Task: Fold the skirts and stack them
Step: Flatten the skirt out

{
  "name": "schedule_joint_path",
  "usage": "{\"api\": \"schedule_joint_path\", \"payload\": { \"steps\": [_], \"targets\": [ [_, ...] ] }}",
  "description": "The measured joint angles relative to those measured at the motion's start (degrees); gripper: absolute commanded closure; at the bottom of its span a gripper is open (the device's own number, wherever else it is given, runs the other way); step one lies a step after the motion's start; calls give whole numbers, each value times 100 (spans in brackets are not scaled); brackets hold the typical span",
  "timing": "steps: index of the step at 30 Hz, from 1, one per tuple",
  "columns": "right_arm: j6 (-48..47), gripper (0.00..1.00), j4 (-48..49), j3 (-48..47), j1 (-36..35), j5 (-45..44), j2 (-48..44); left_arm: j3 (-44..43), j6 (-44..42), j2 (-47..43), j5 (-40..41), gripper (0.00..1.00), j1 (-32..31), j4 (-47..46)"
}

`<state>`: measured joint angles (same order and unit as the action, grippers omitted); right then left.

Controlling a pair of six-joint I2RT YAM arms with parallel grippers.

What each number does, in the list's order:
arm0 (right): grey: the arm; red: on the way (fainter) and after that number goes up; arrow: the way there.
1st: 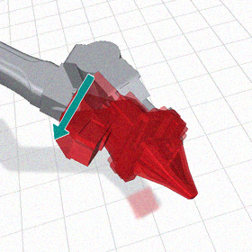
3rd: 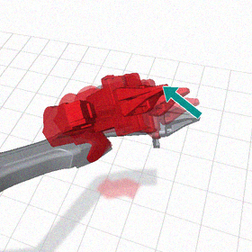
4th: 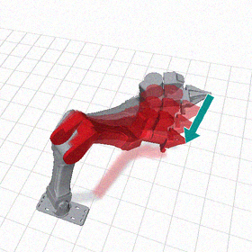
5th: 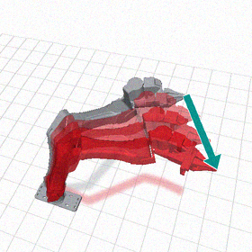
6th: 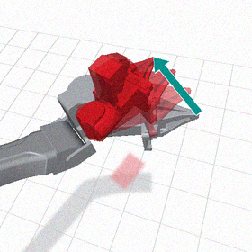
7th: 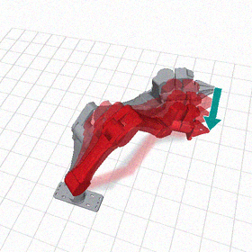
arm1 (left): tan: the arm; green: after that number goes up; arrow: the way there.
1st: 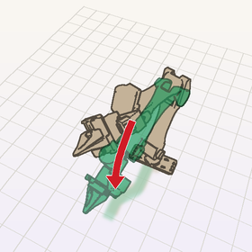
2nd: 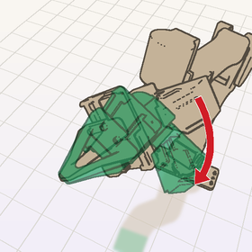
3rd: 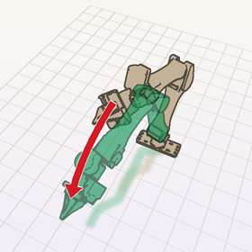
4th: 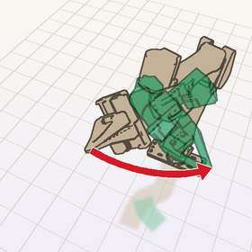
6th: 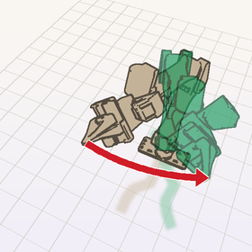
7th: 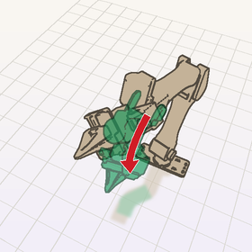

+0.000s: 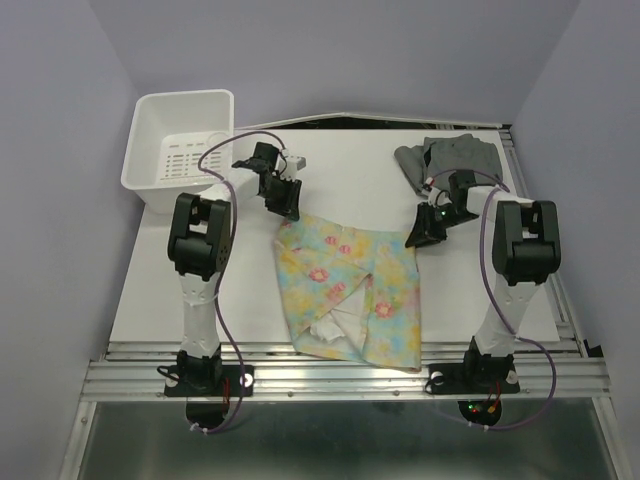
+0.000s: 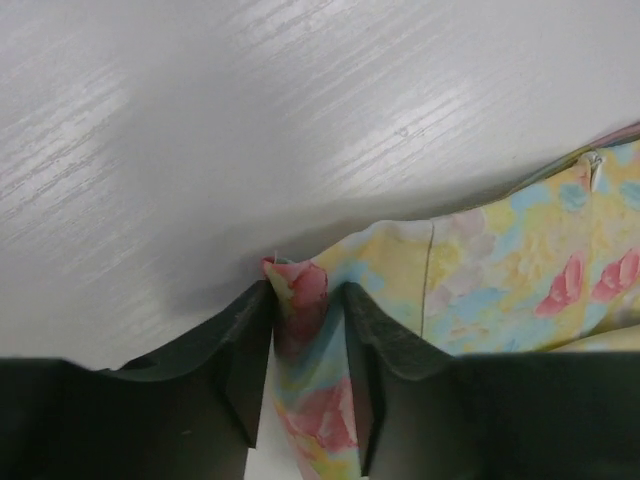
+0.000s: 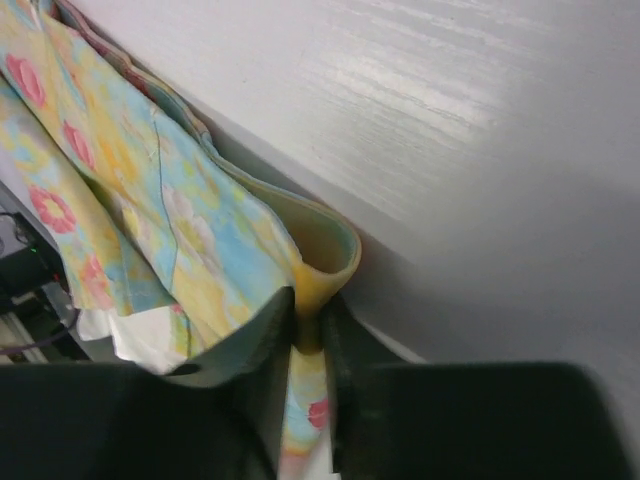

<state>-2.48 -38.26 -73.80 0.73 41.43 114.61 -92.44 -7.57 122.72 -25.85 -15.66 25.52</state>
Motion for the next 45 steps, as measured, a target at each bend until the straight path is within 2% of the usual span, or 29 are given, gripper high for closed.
{"api": "schedule_joint_path", "payload": {
  "steps": [2,3,5,11,18,21,24,26,29,35,41,45],
  "targets": [
    [20,99,26,9,-2,2,35,-85,11,74,-50,79,0,11],
    [57,99,42,9,-2,-24,42,-122,-9,92,-96,89,2,2],
    [42,99,68,-2,0,-44,39,-160,-31,83,-168,100,20,0],
    [28,99,11,-603,35,-210,-205,-271,-269,-330,-254,100,92,-109],
    [-111,99,446,-1674,70,-557,-1620,0,-811,-2461,-195,100,136,-1121],
    [-157,99,752,-1655,66,-603,-2297,656,-1126,-3757,-225,100,125,-1987],
    [-201,99,1399,-1244,33,-654,-3156,1672,-1355,-4957,-328,100,96,-2962],
    [-267,99,1779,-787,20,-695,-3696,2549,-1493,-5624,-411,100,81,-3657],
    [-363,99,2009,-286,13,-743,-4295,3421,-1646,-6177,-492,100,70,-3995],
    [-450,99,2116,197,2,-800,-4780,3751,-1596,-6398,-520,100,70,-3967],
    [-481,99,1722,146,-4,-669,-5209,3821,-1115,-7442,-782,100,70,-3630],
    [-520,99,1506,-236,-7,-638,-5305,3591,-861,-7672,-907,100,70,-3292]
  ]
}}
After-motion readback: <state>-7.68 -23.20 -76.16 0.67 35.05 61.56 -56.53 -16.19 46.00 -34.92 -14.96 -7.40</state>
